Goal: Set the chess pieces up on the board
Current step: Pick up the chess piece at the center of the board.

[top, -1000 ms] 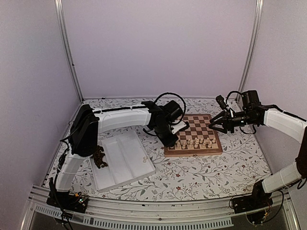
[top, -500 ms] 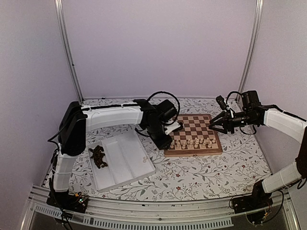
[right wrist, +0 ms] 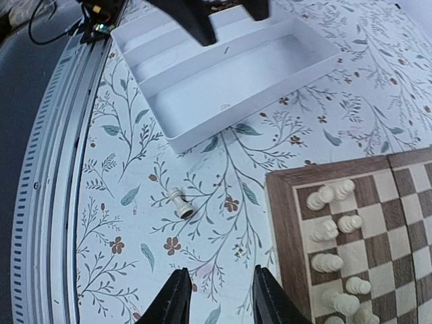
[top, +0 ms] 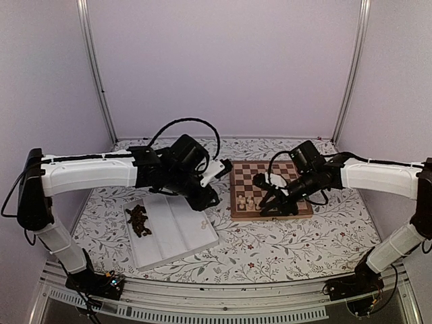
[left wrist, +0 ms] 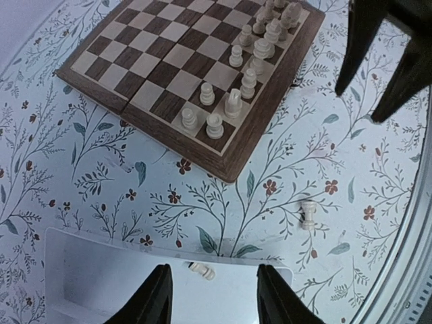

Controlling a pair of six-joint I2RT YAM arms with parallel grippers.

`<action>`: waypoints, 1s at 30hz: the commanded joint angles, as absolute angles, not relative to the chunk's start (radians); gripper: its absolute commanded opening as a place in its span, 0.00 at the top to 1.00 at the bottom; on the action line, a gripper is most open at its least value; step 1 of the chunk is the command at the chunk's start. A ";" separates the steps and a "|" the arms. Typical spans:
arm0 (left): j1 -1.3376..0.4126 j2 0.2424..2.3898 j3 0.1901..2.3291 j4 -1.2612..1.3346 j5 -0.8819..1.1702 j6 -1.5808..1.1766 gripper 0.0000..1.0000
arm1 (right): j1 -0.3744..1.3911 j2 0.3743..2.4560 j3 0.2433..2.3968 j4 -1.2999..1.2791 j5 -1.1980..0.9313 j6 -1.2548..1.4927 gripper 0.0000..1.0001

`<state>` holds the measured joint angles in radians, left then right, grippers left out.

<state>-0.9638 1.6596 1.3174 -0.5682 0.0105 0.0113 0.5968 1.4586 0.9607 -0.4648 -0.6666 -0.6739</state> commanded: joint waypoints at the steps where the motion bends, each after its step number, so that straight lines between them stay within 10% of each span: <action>1: -0.950 1.613 1.236 -0.339 -0.031 -0.058 0.56 | 0.728 1.550 1.032 -0.500 -0.484 -0.736 0.66; 30: -0.941 1.372 0.943 -0.017 -0.038 -0.162 0.49 | 0.976 1.923 1.207 -0.572 -0.306 -0.823 0.66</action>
<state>-0.9543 1.3777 0.9493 -0.0414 -0.0555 -0.1589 0.9668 1.8881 1.1740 -0.5415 -0.3264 -0.8242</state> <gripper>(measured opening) 0.506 0.354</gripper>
